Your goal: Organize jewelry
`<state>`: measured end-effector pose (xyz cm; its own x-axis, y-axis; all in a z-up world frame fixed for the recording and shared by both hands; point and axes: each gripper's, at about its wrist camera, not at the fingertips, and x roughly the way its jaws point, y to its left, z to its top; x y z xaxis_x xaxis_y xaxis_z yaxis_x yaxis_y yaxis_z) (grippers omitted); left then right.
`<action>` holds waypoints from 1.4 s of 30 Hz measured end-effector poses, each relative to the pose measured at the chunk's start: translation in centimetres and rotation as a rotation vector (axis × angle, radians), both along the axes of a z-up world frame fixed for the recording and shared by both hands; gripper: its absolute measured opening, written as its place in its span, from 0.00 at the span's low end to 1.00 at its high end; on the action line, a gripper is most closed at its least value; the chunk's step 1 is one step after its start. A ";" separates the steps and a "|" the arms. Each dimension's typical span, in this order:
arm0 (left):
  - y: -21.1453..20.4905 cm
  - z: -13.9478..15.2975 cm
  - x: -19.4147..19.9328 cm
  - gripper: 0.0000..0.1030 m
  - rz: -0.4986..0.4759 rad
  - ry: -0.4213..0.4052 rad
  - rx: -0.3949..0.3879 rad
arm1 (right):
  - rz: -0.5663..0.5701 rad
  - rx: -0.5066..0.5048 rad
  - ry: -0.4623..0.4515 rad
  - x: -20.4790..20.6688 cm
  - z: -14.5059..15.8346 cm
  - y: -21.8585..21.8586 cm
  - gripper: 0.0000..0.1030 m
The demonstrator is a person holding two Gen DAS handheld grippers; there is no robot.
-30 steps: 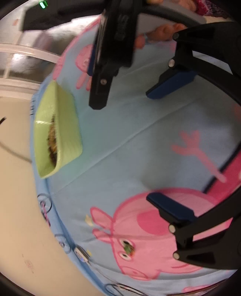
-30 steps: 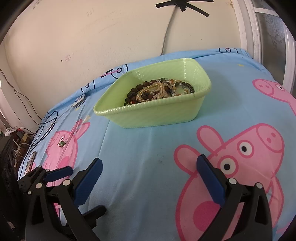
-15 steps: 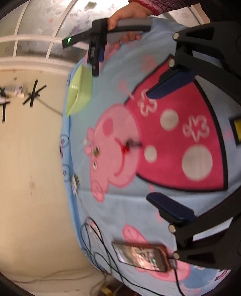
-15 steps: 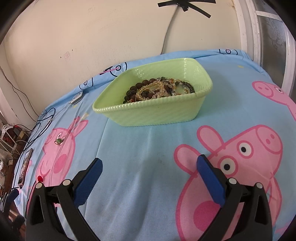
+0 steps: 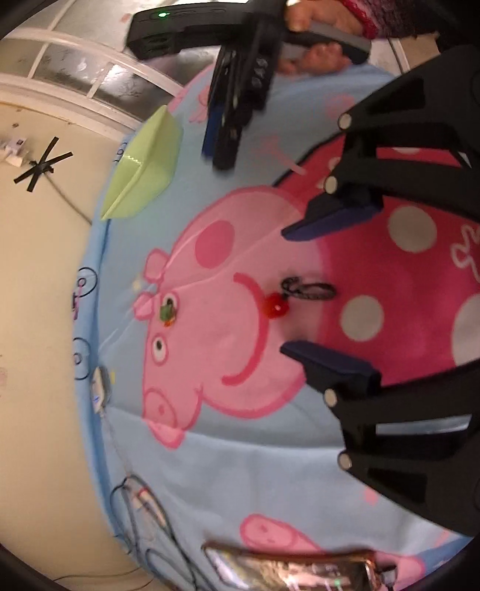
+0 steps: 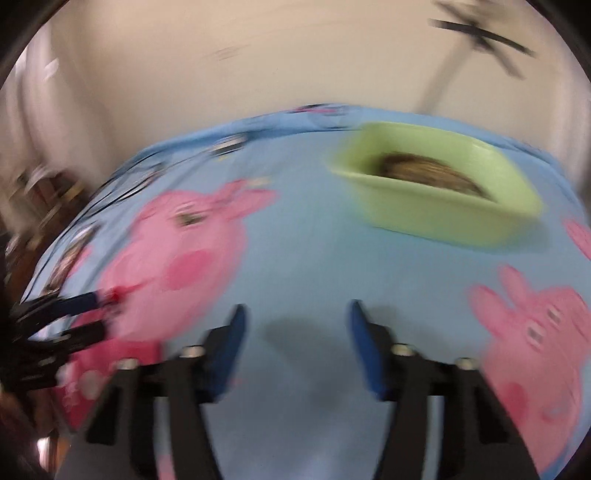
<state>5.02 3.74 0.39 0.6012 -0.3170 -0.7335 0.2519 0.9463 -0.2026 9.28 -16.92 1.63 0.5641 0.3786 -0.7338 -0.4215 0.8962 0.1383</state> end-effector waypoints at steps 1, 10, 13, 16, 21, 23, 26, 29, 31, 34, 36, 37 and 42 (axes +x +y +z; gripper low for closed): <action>0.0 0.0 0.2 0.46 0.004 0.005 0.000 | 0.044 -0.017 -0.004 0.7 0.3 1.8 0.14; 1.4 -0.2 0.6 0.23 0.061 0.016 -0.049 | 0.211 -0.099 0.028 8.3 -0.1 11.7 0.00; 1.9 -0.3 0.8 0.18 0.073 0.023 -0.074 | 0.238 -0.137 0.009 8.3 -0.8 12.9 0.00; 2.2 -0.3 0.7 0.17 0.067 0.026 -0.094 | 0.241 -0.139 0.006 7.4 -0.6 12.0 0.00; 0.1 -0.1 -0.1 0.15 0.009 0.006 -0.032 | 0.187 -0.083 0.014 3.4 -0.8 6.6 0.00; -1.1 0.0 -0.3 0.14 -0.029 0.004 -0.034 | 0.158 -0.054 0.025 1.9 -0.7 4.4 0.00; -1.7 0.0 0.0 0.14 -0.029 0.005 -0.035 | 0.122 -0.006 0.041 1.6 -0.1 2.4 0.00; -0.3 0.3 0.2 0.14 0.030 0.008 -0.061 | 0.147 0.061 0.036 3.3 1.0 2.8 0.00; 0.9 0.4 0.1 0.14 0.064 0.009 -0.061 | 0.200 0.117 0.060 5.1 1.1 4.3 0.00; 2.2 0.2 0.3 0.14 0.096 0.017 -0.041 | 0.214 0.072 0.054 7.3 0.7 8.0 0.28; 2.9 -0.1 0.4 0.14 0.103 0.026 -0.073 | 0.245 0.025 0.011 7.7 0.5 10.5 0.37; 3.0 -0.2 0.4 0.14 0.103 0.028 -0.084 | 0.258 0.006 0.001 7.9 0.4 11.3 0.37; 2.8 -0.3 0.6 0.14 0.091 0.025 -0.086 | 0.292 -0.152 0.001 9.1 -0.9 14.0 0.00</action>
<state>5.60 6.53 0.13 0.6120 -0.3246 -0.7212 0.1597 0.9438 -0.2893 18.39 -2.93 0.73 0.4472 0.4100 -0.7949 -0.6636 0.7480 0.0125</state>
